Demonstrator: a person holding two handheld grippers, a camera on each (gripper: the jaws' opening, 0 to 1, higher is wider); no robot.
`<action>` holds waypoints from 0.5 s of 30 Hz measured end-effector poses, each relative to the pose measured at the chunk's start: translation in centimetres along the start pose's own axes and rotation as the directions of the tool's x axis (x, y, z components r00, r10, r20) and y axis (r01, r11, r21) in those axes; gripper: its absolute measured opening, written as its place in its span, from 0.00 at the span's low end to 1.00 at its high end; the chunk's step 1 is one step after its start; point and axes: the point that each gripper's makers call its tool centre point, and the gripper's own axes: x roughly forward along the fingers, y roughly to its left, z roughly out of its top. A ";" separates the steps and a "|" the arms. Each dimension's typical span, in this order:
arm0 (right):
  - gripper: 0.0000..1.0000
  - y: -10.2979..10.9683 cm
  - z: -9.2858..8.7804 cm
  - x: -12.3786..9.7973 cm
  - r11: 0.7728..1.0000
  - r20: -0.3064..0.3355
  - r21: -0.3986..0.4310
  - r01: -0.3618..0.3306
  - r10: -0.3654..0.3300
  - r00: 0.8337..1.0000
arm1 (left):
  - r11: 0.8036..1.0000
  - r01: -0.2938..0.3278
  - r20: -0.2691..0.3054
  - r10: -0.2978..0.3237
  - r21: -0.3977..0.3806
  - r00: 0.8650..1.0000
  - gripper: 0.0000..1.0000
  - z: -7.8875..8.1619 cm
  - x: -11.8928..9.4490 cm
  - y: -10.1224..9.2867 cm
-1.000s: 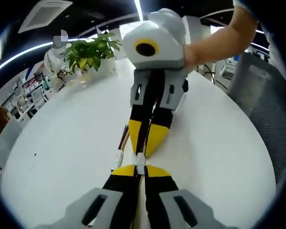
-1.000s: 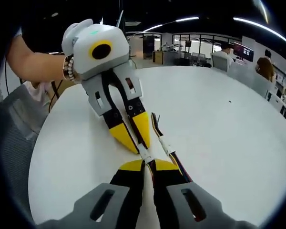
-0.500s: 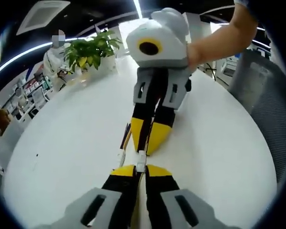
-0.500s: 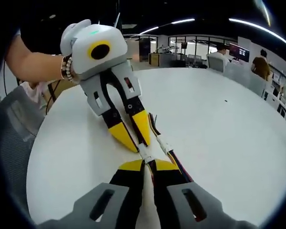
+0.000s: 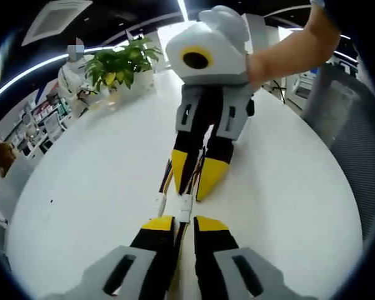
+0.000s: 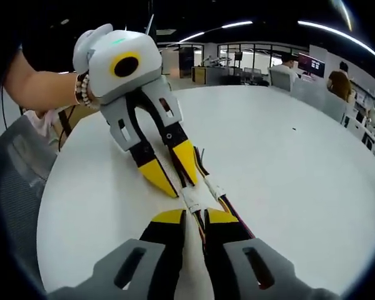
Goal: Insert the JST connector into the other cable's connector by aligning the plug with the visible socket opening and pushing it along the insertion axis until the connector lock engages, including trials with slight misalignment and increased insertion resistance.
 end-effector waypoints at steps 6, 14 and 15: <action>0.11 -0.3 0.6 -0.5 1.000 0.006 0.006 0.021 -0.021 1.000 | 0.999 -0.021 0.011 0.022 -0.035 1.000 0.12 0.6 -0.5 -0.1; 0.15 -0.5 1.3 -1.7 0.999 0.000 0.006 0.049 -0.049 0.999 | 0.996 -0.052 0.023 0.053 -0.078 0.998 0.19 1.2 -1.7 0.0; 0.15 -0.5 1.3 -1.8 0.999 -0.005 0.006 0.051 -0.051 0.999 | 0.995 -0.055 0.020 0.057 -0.089 0.998 0.20 1.2 -1.9 0.0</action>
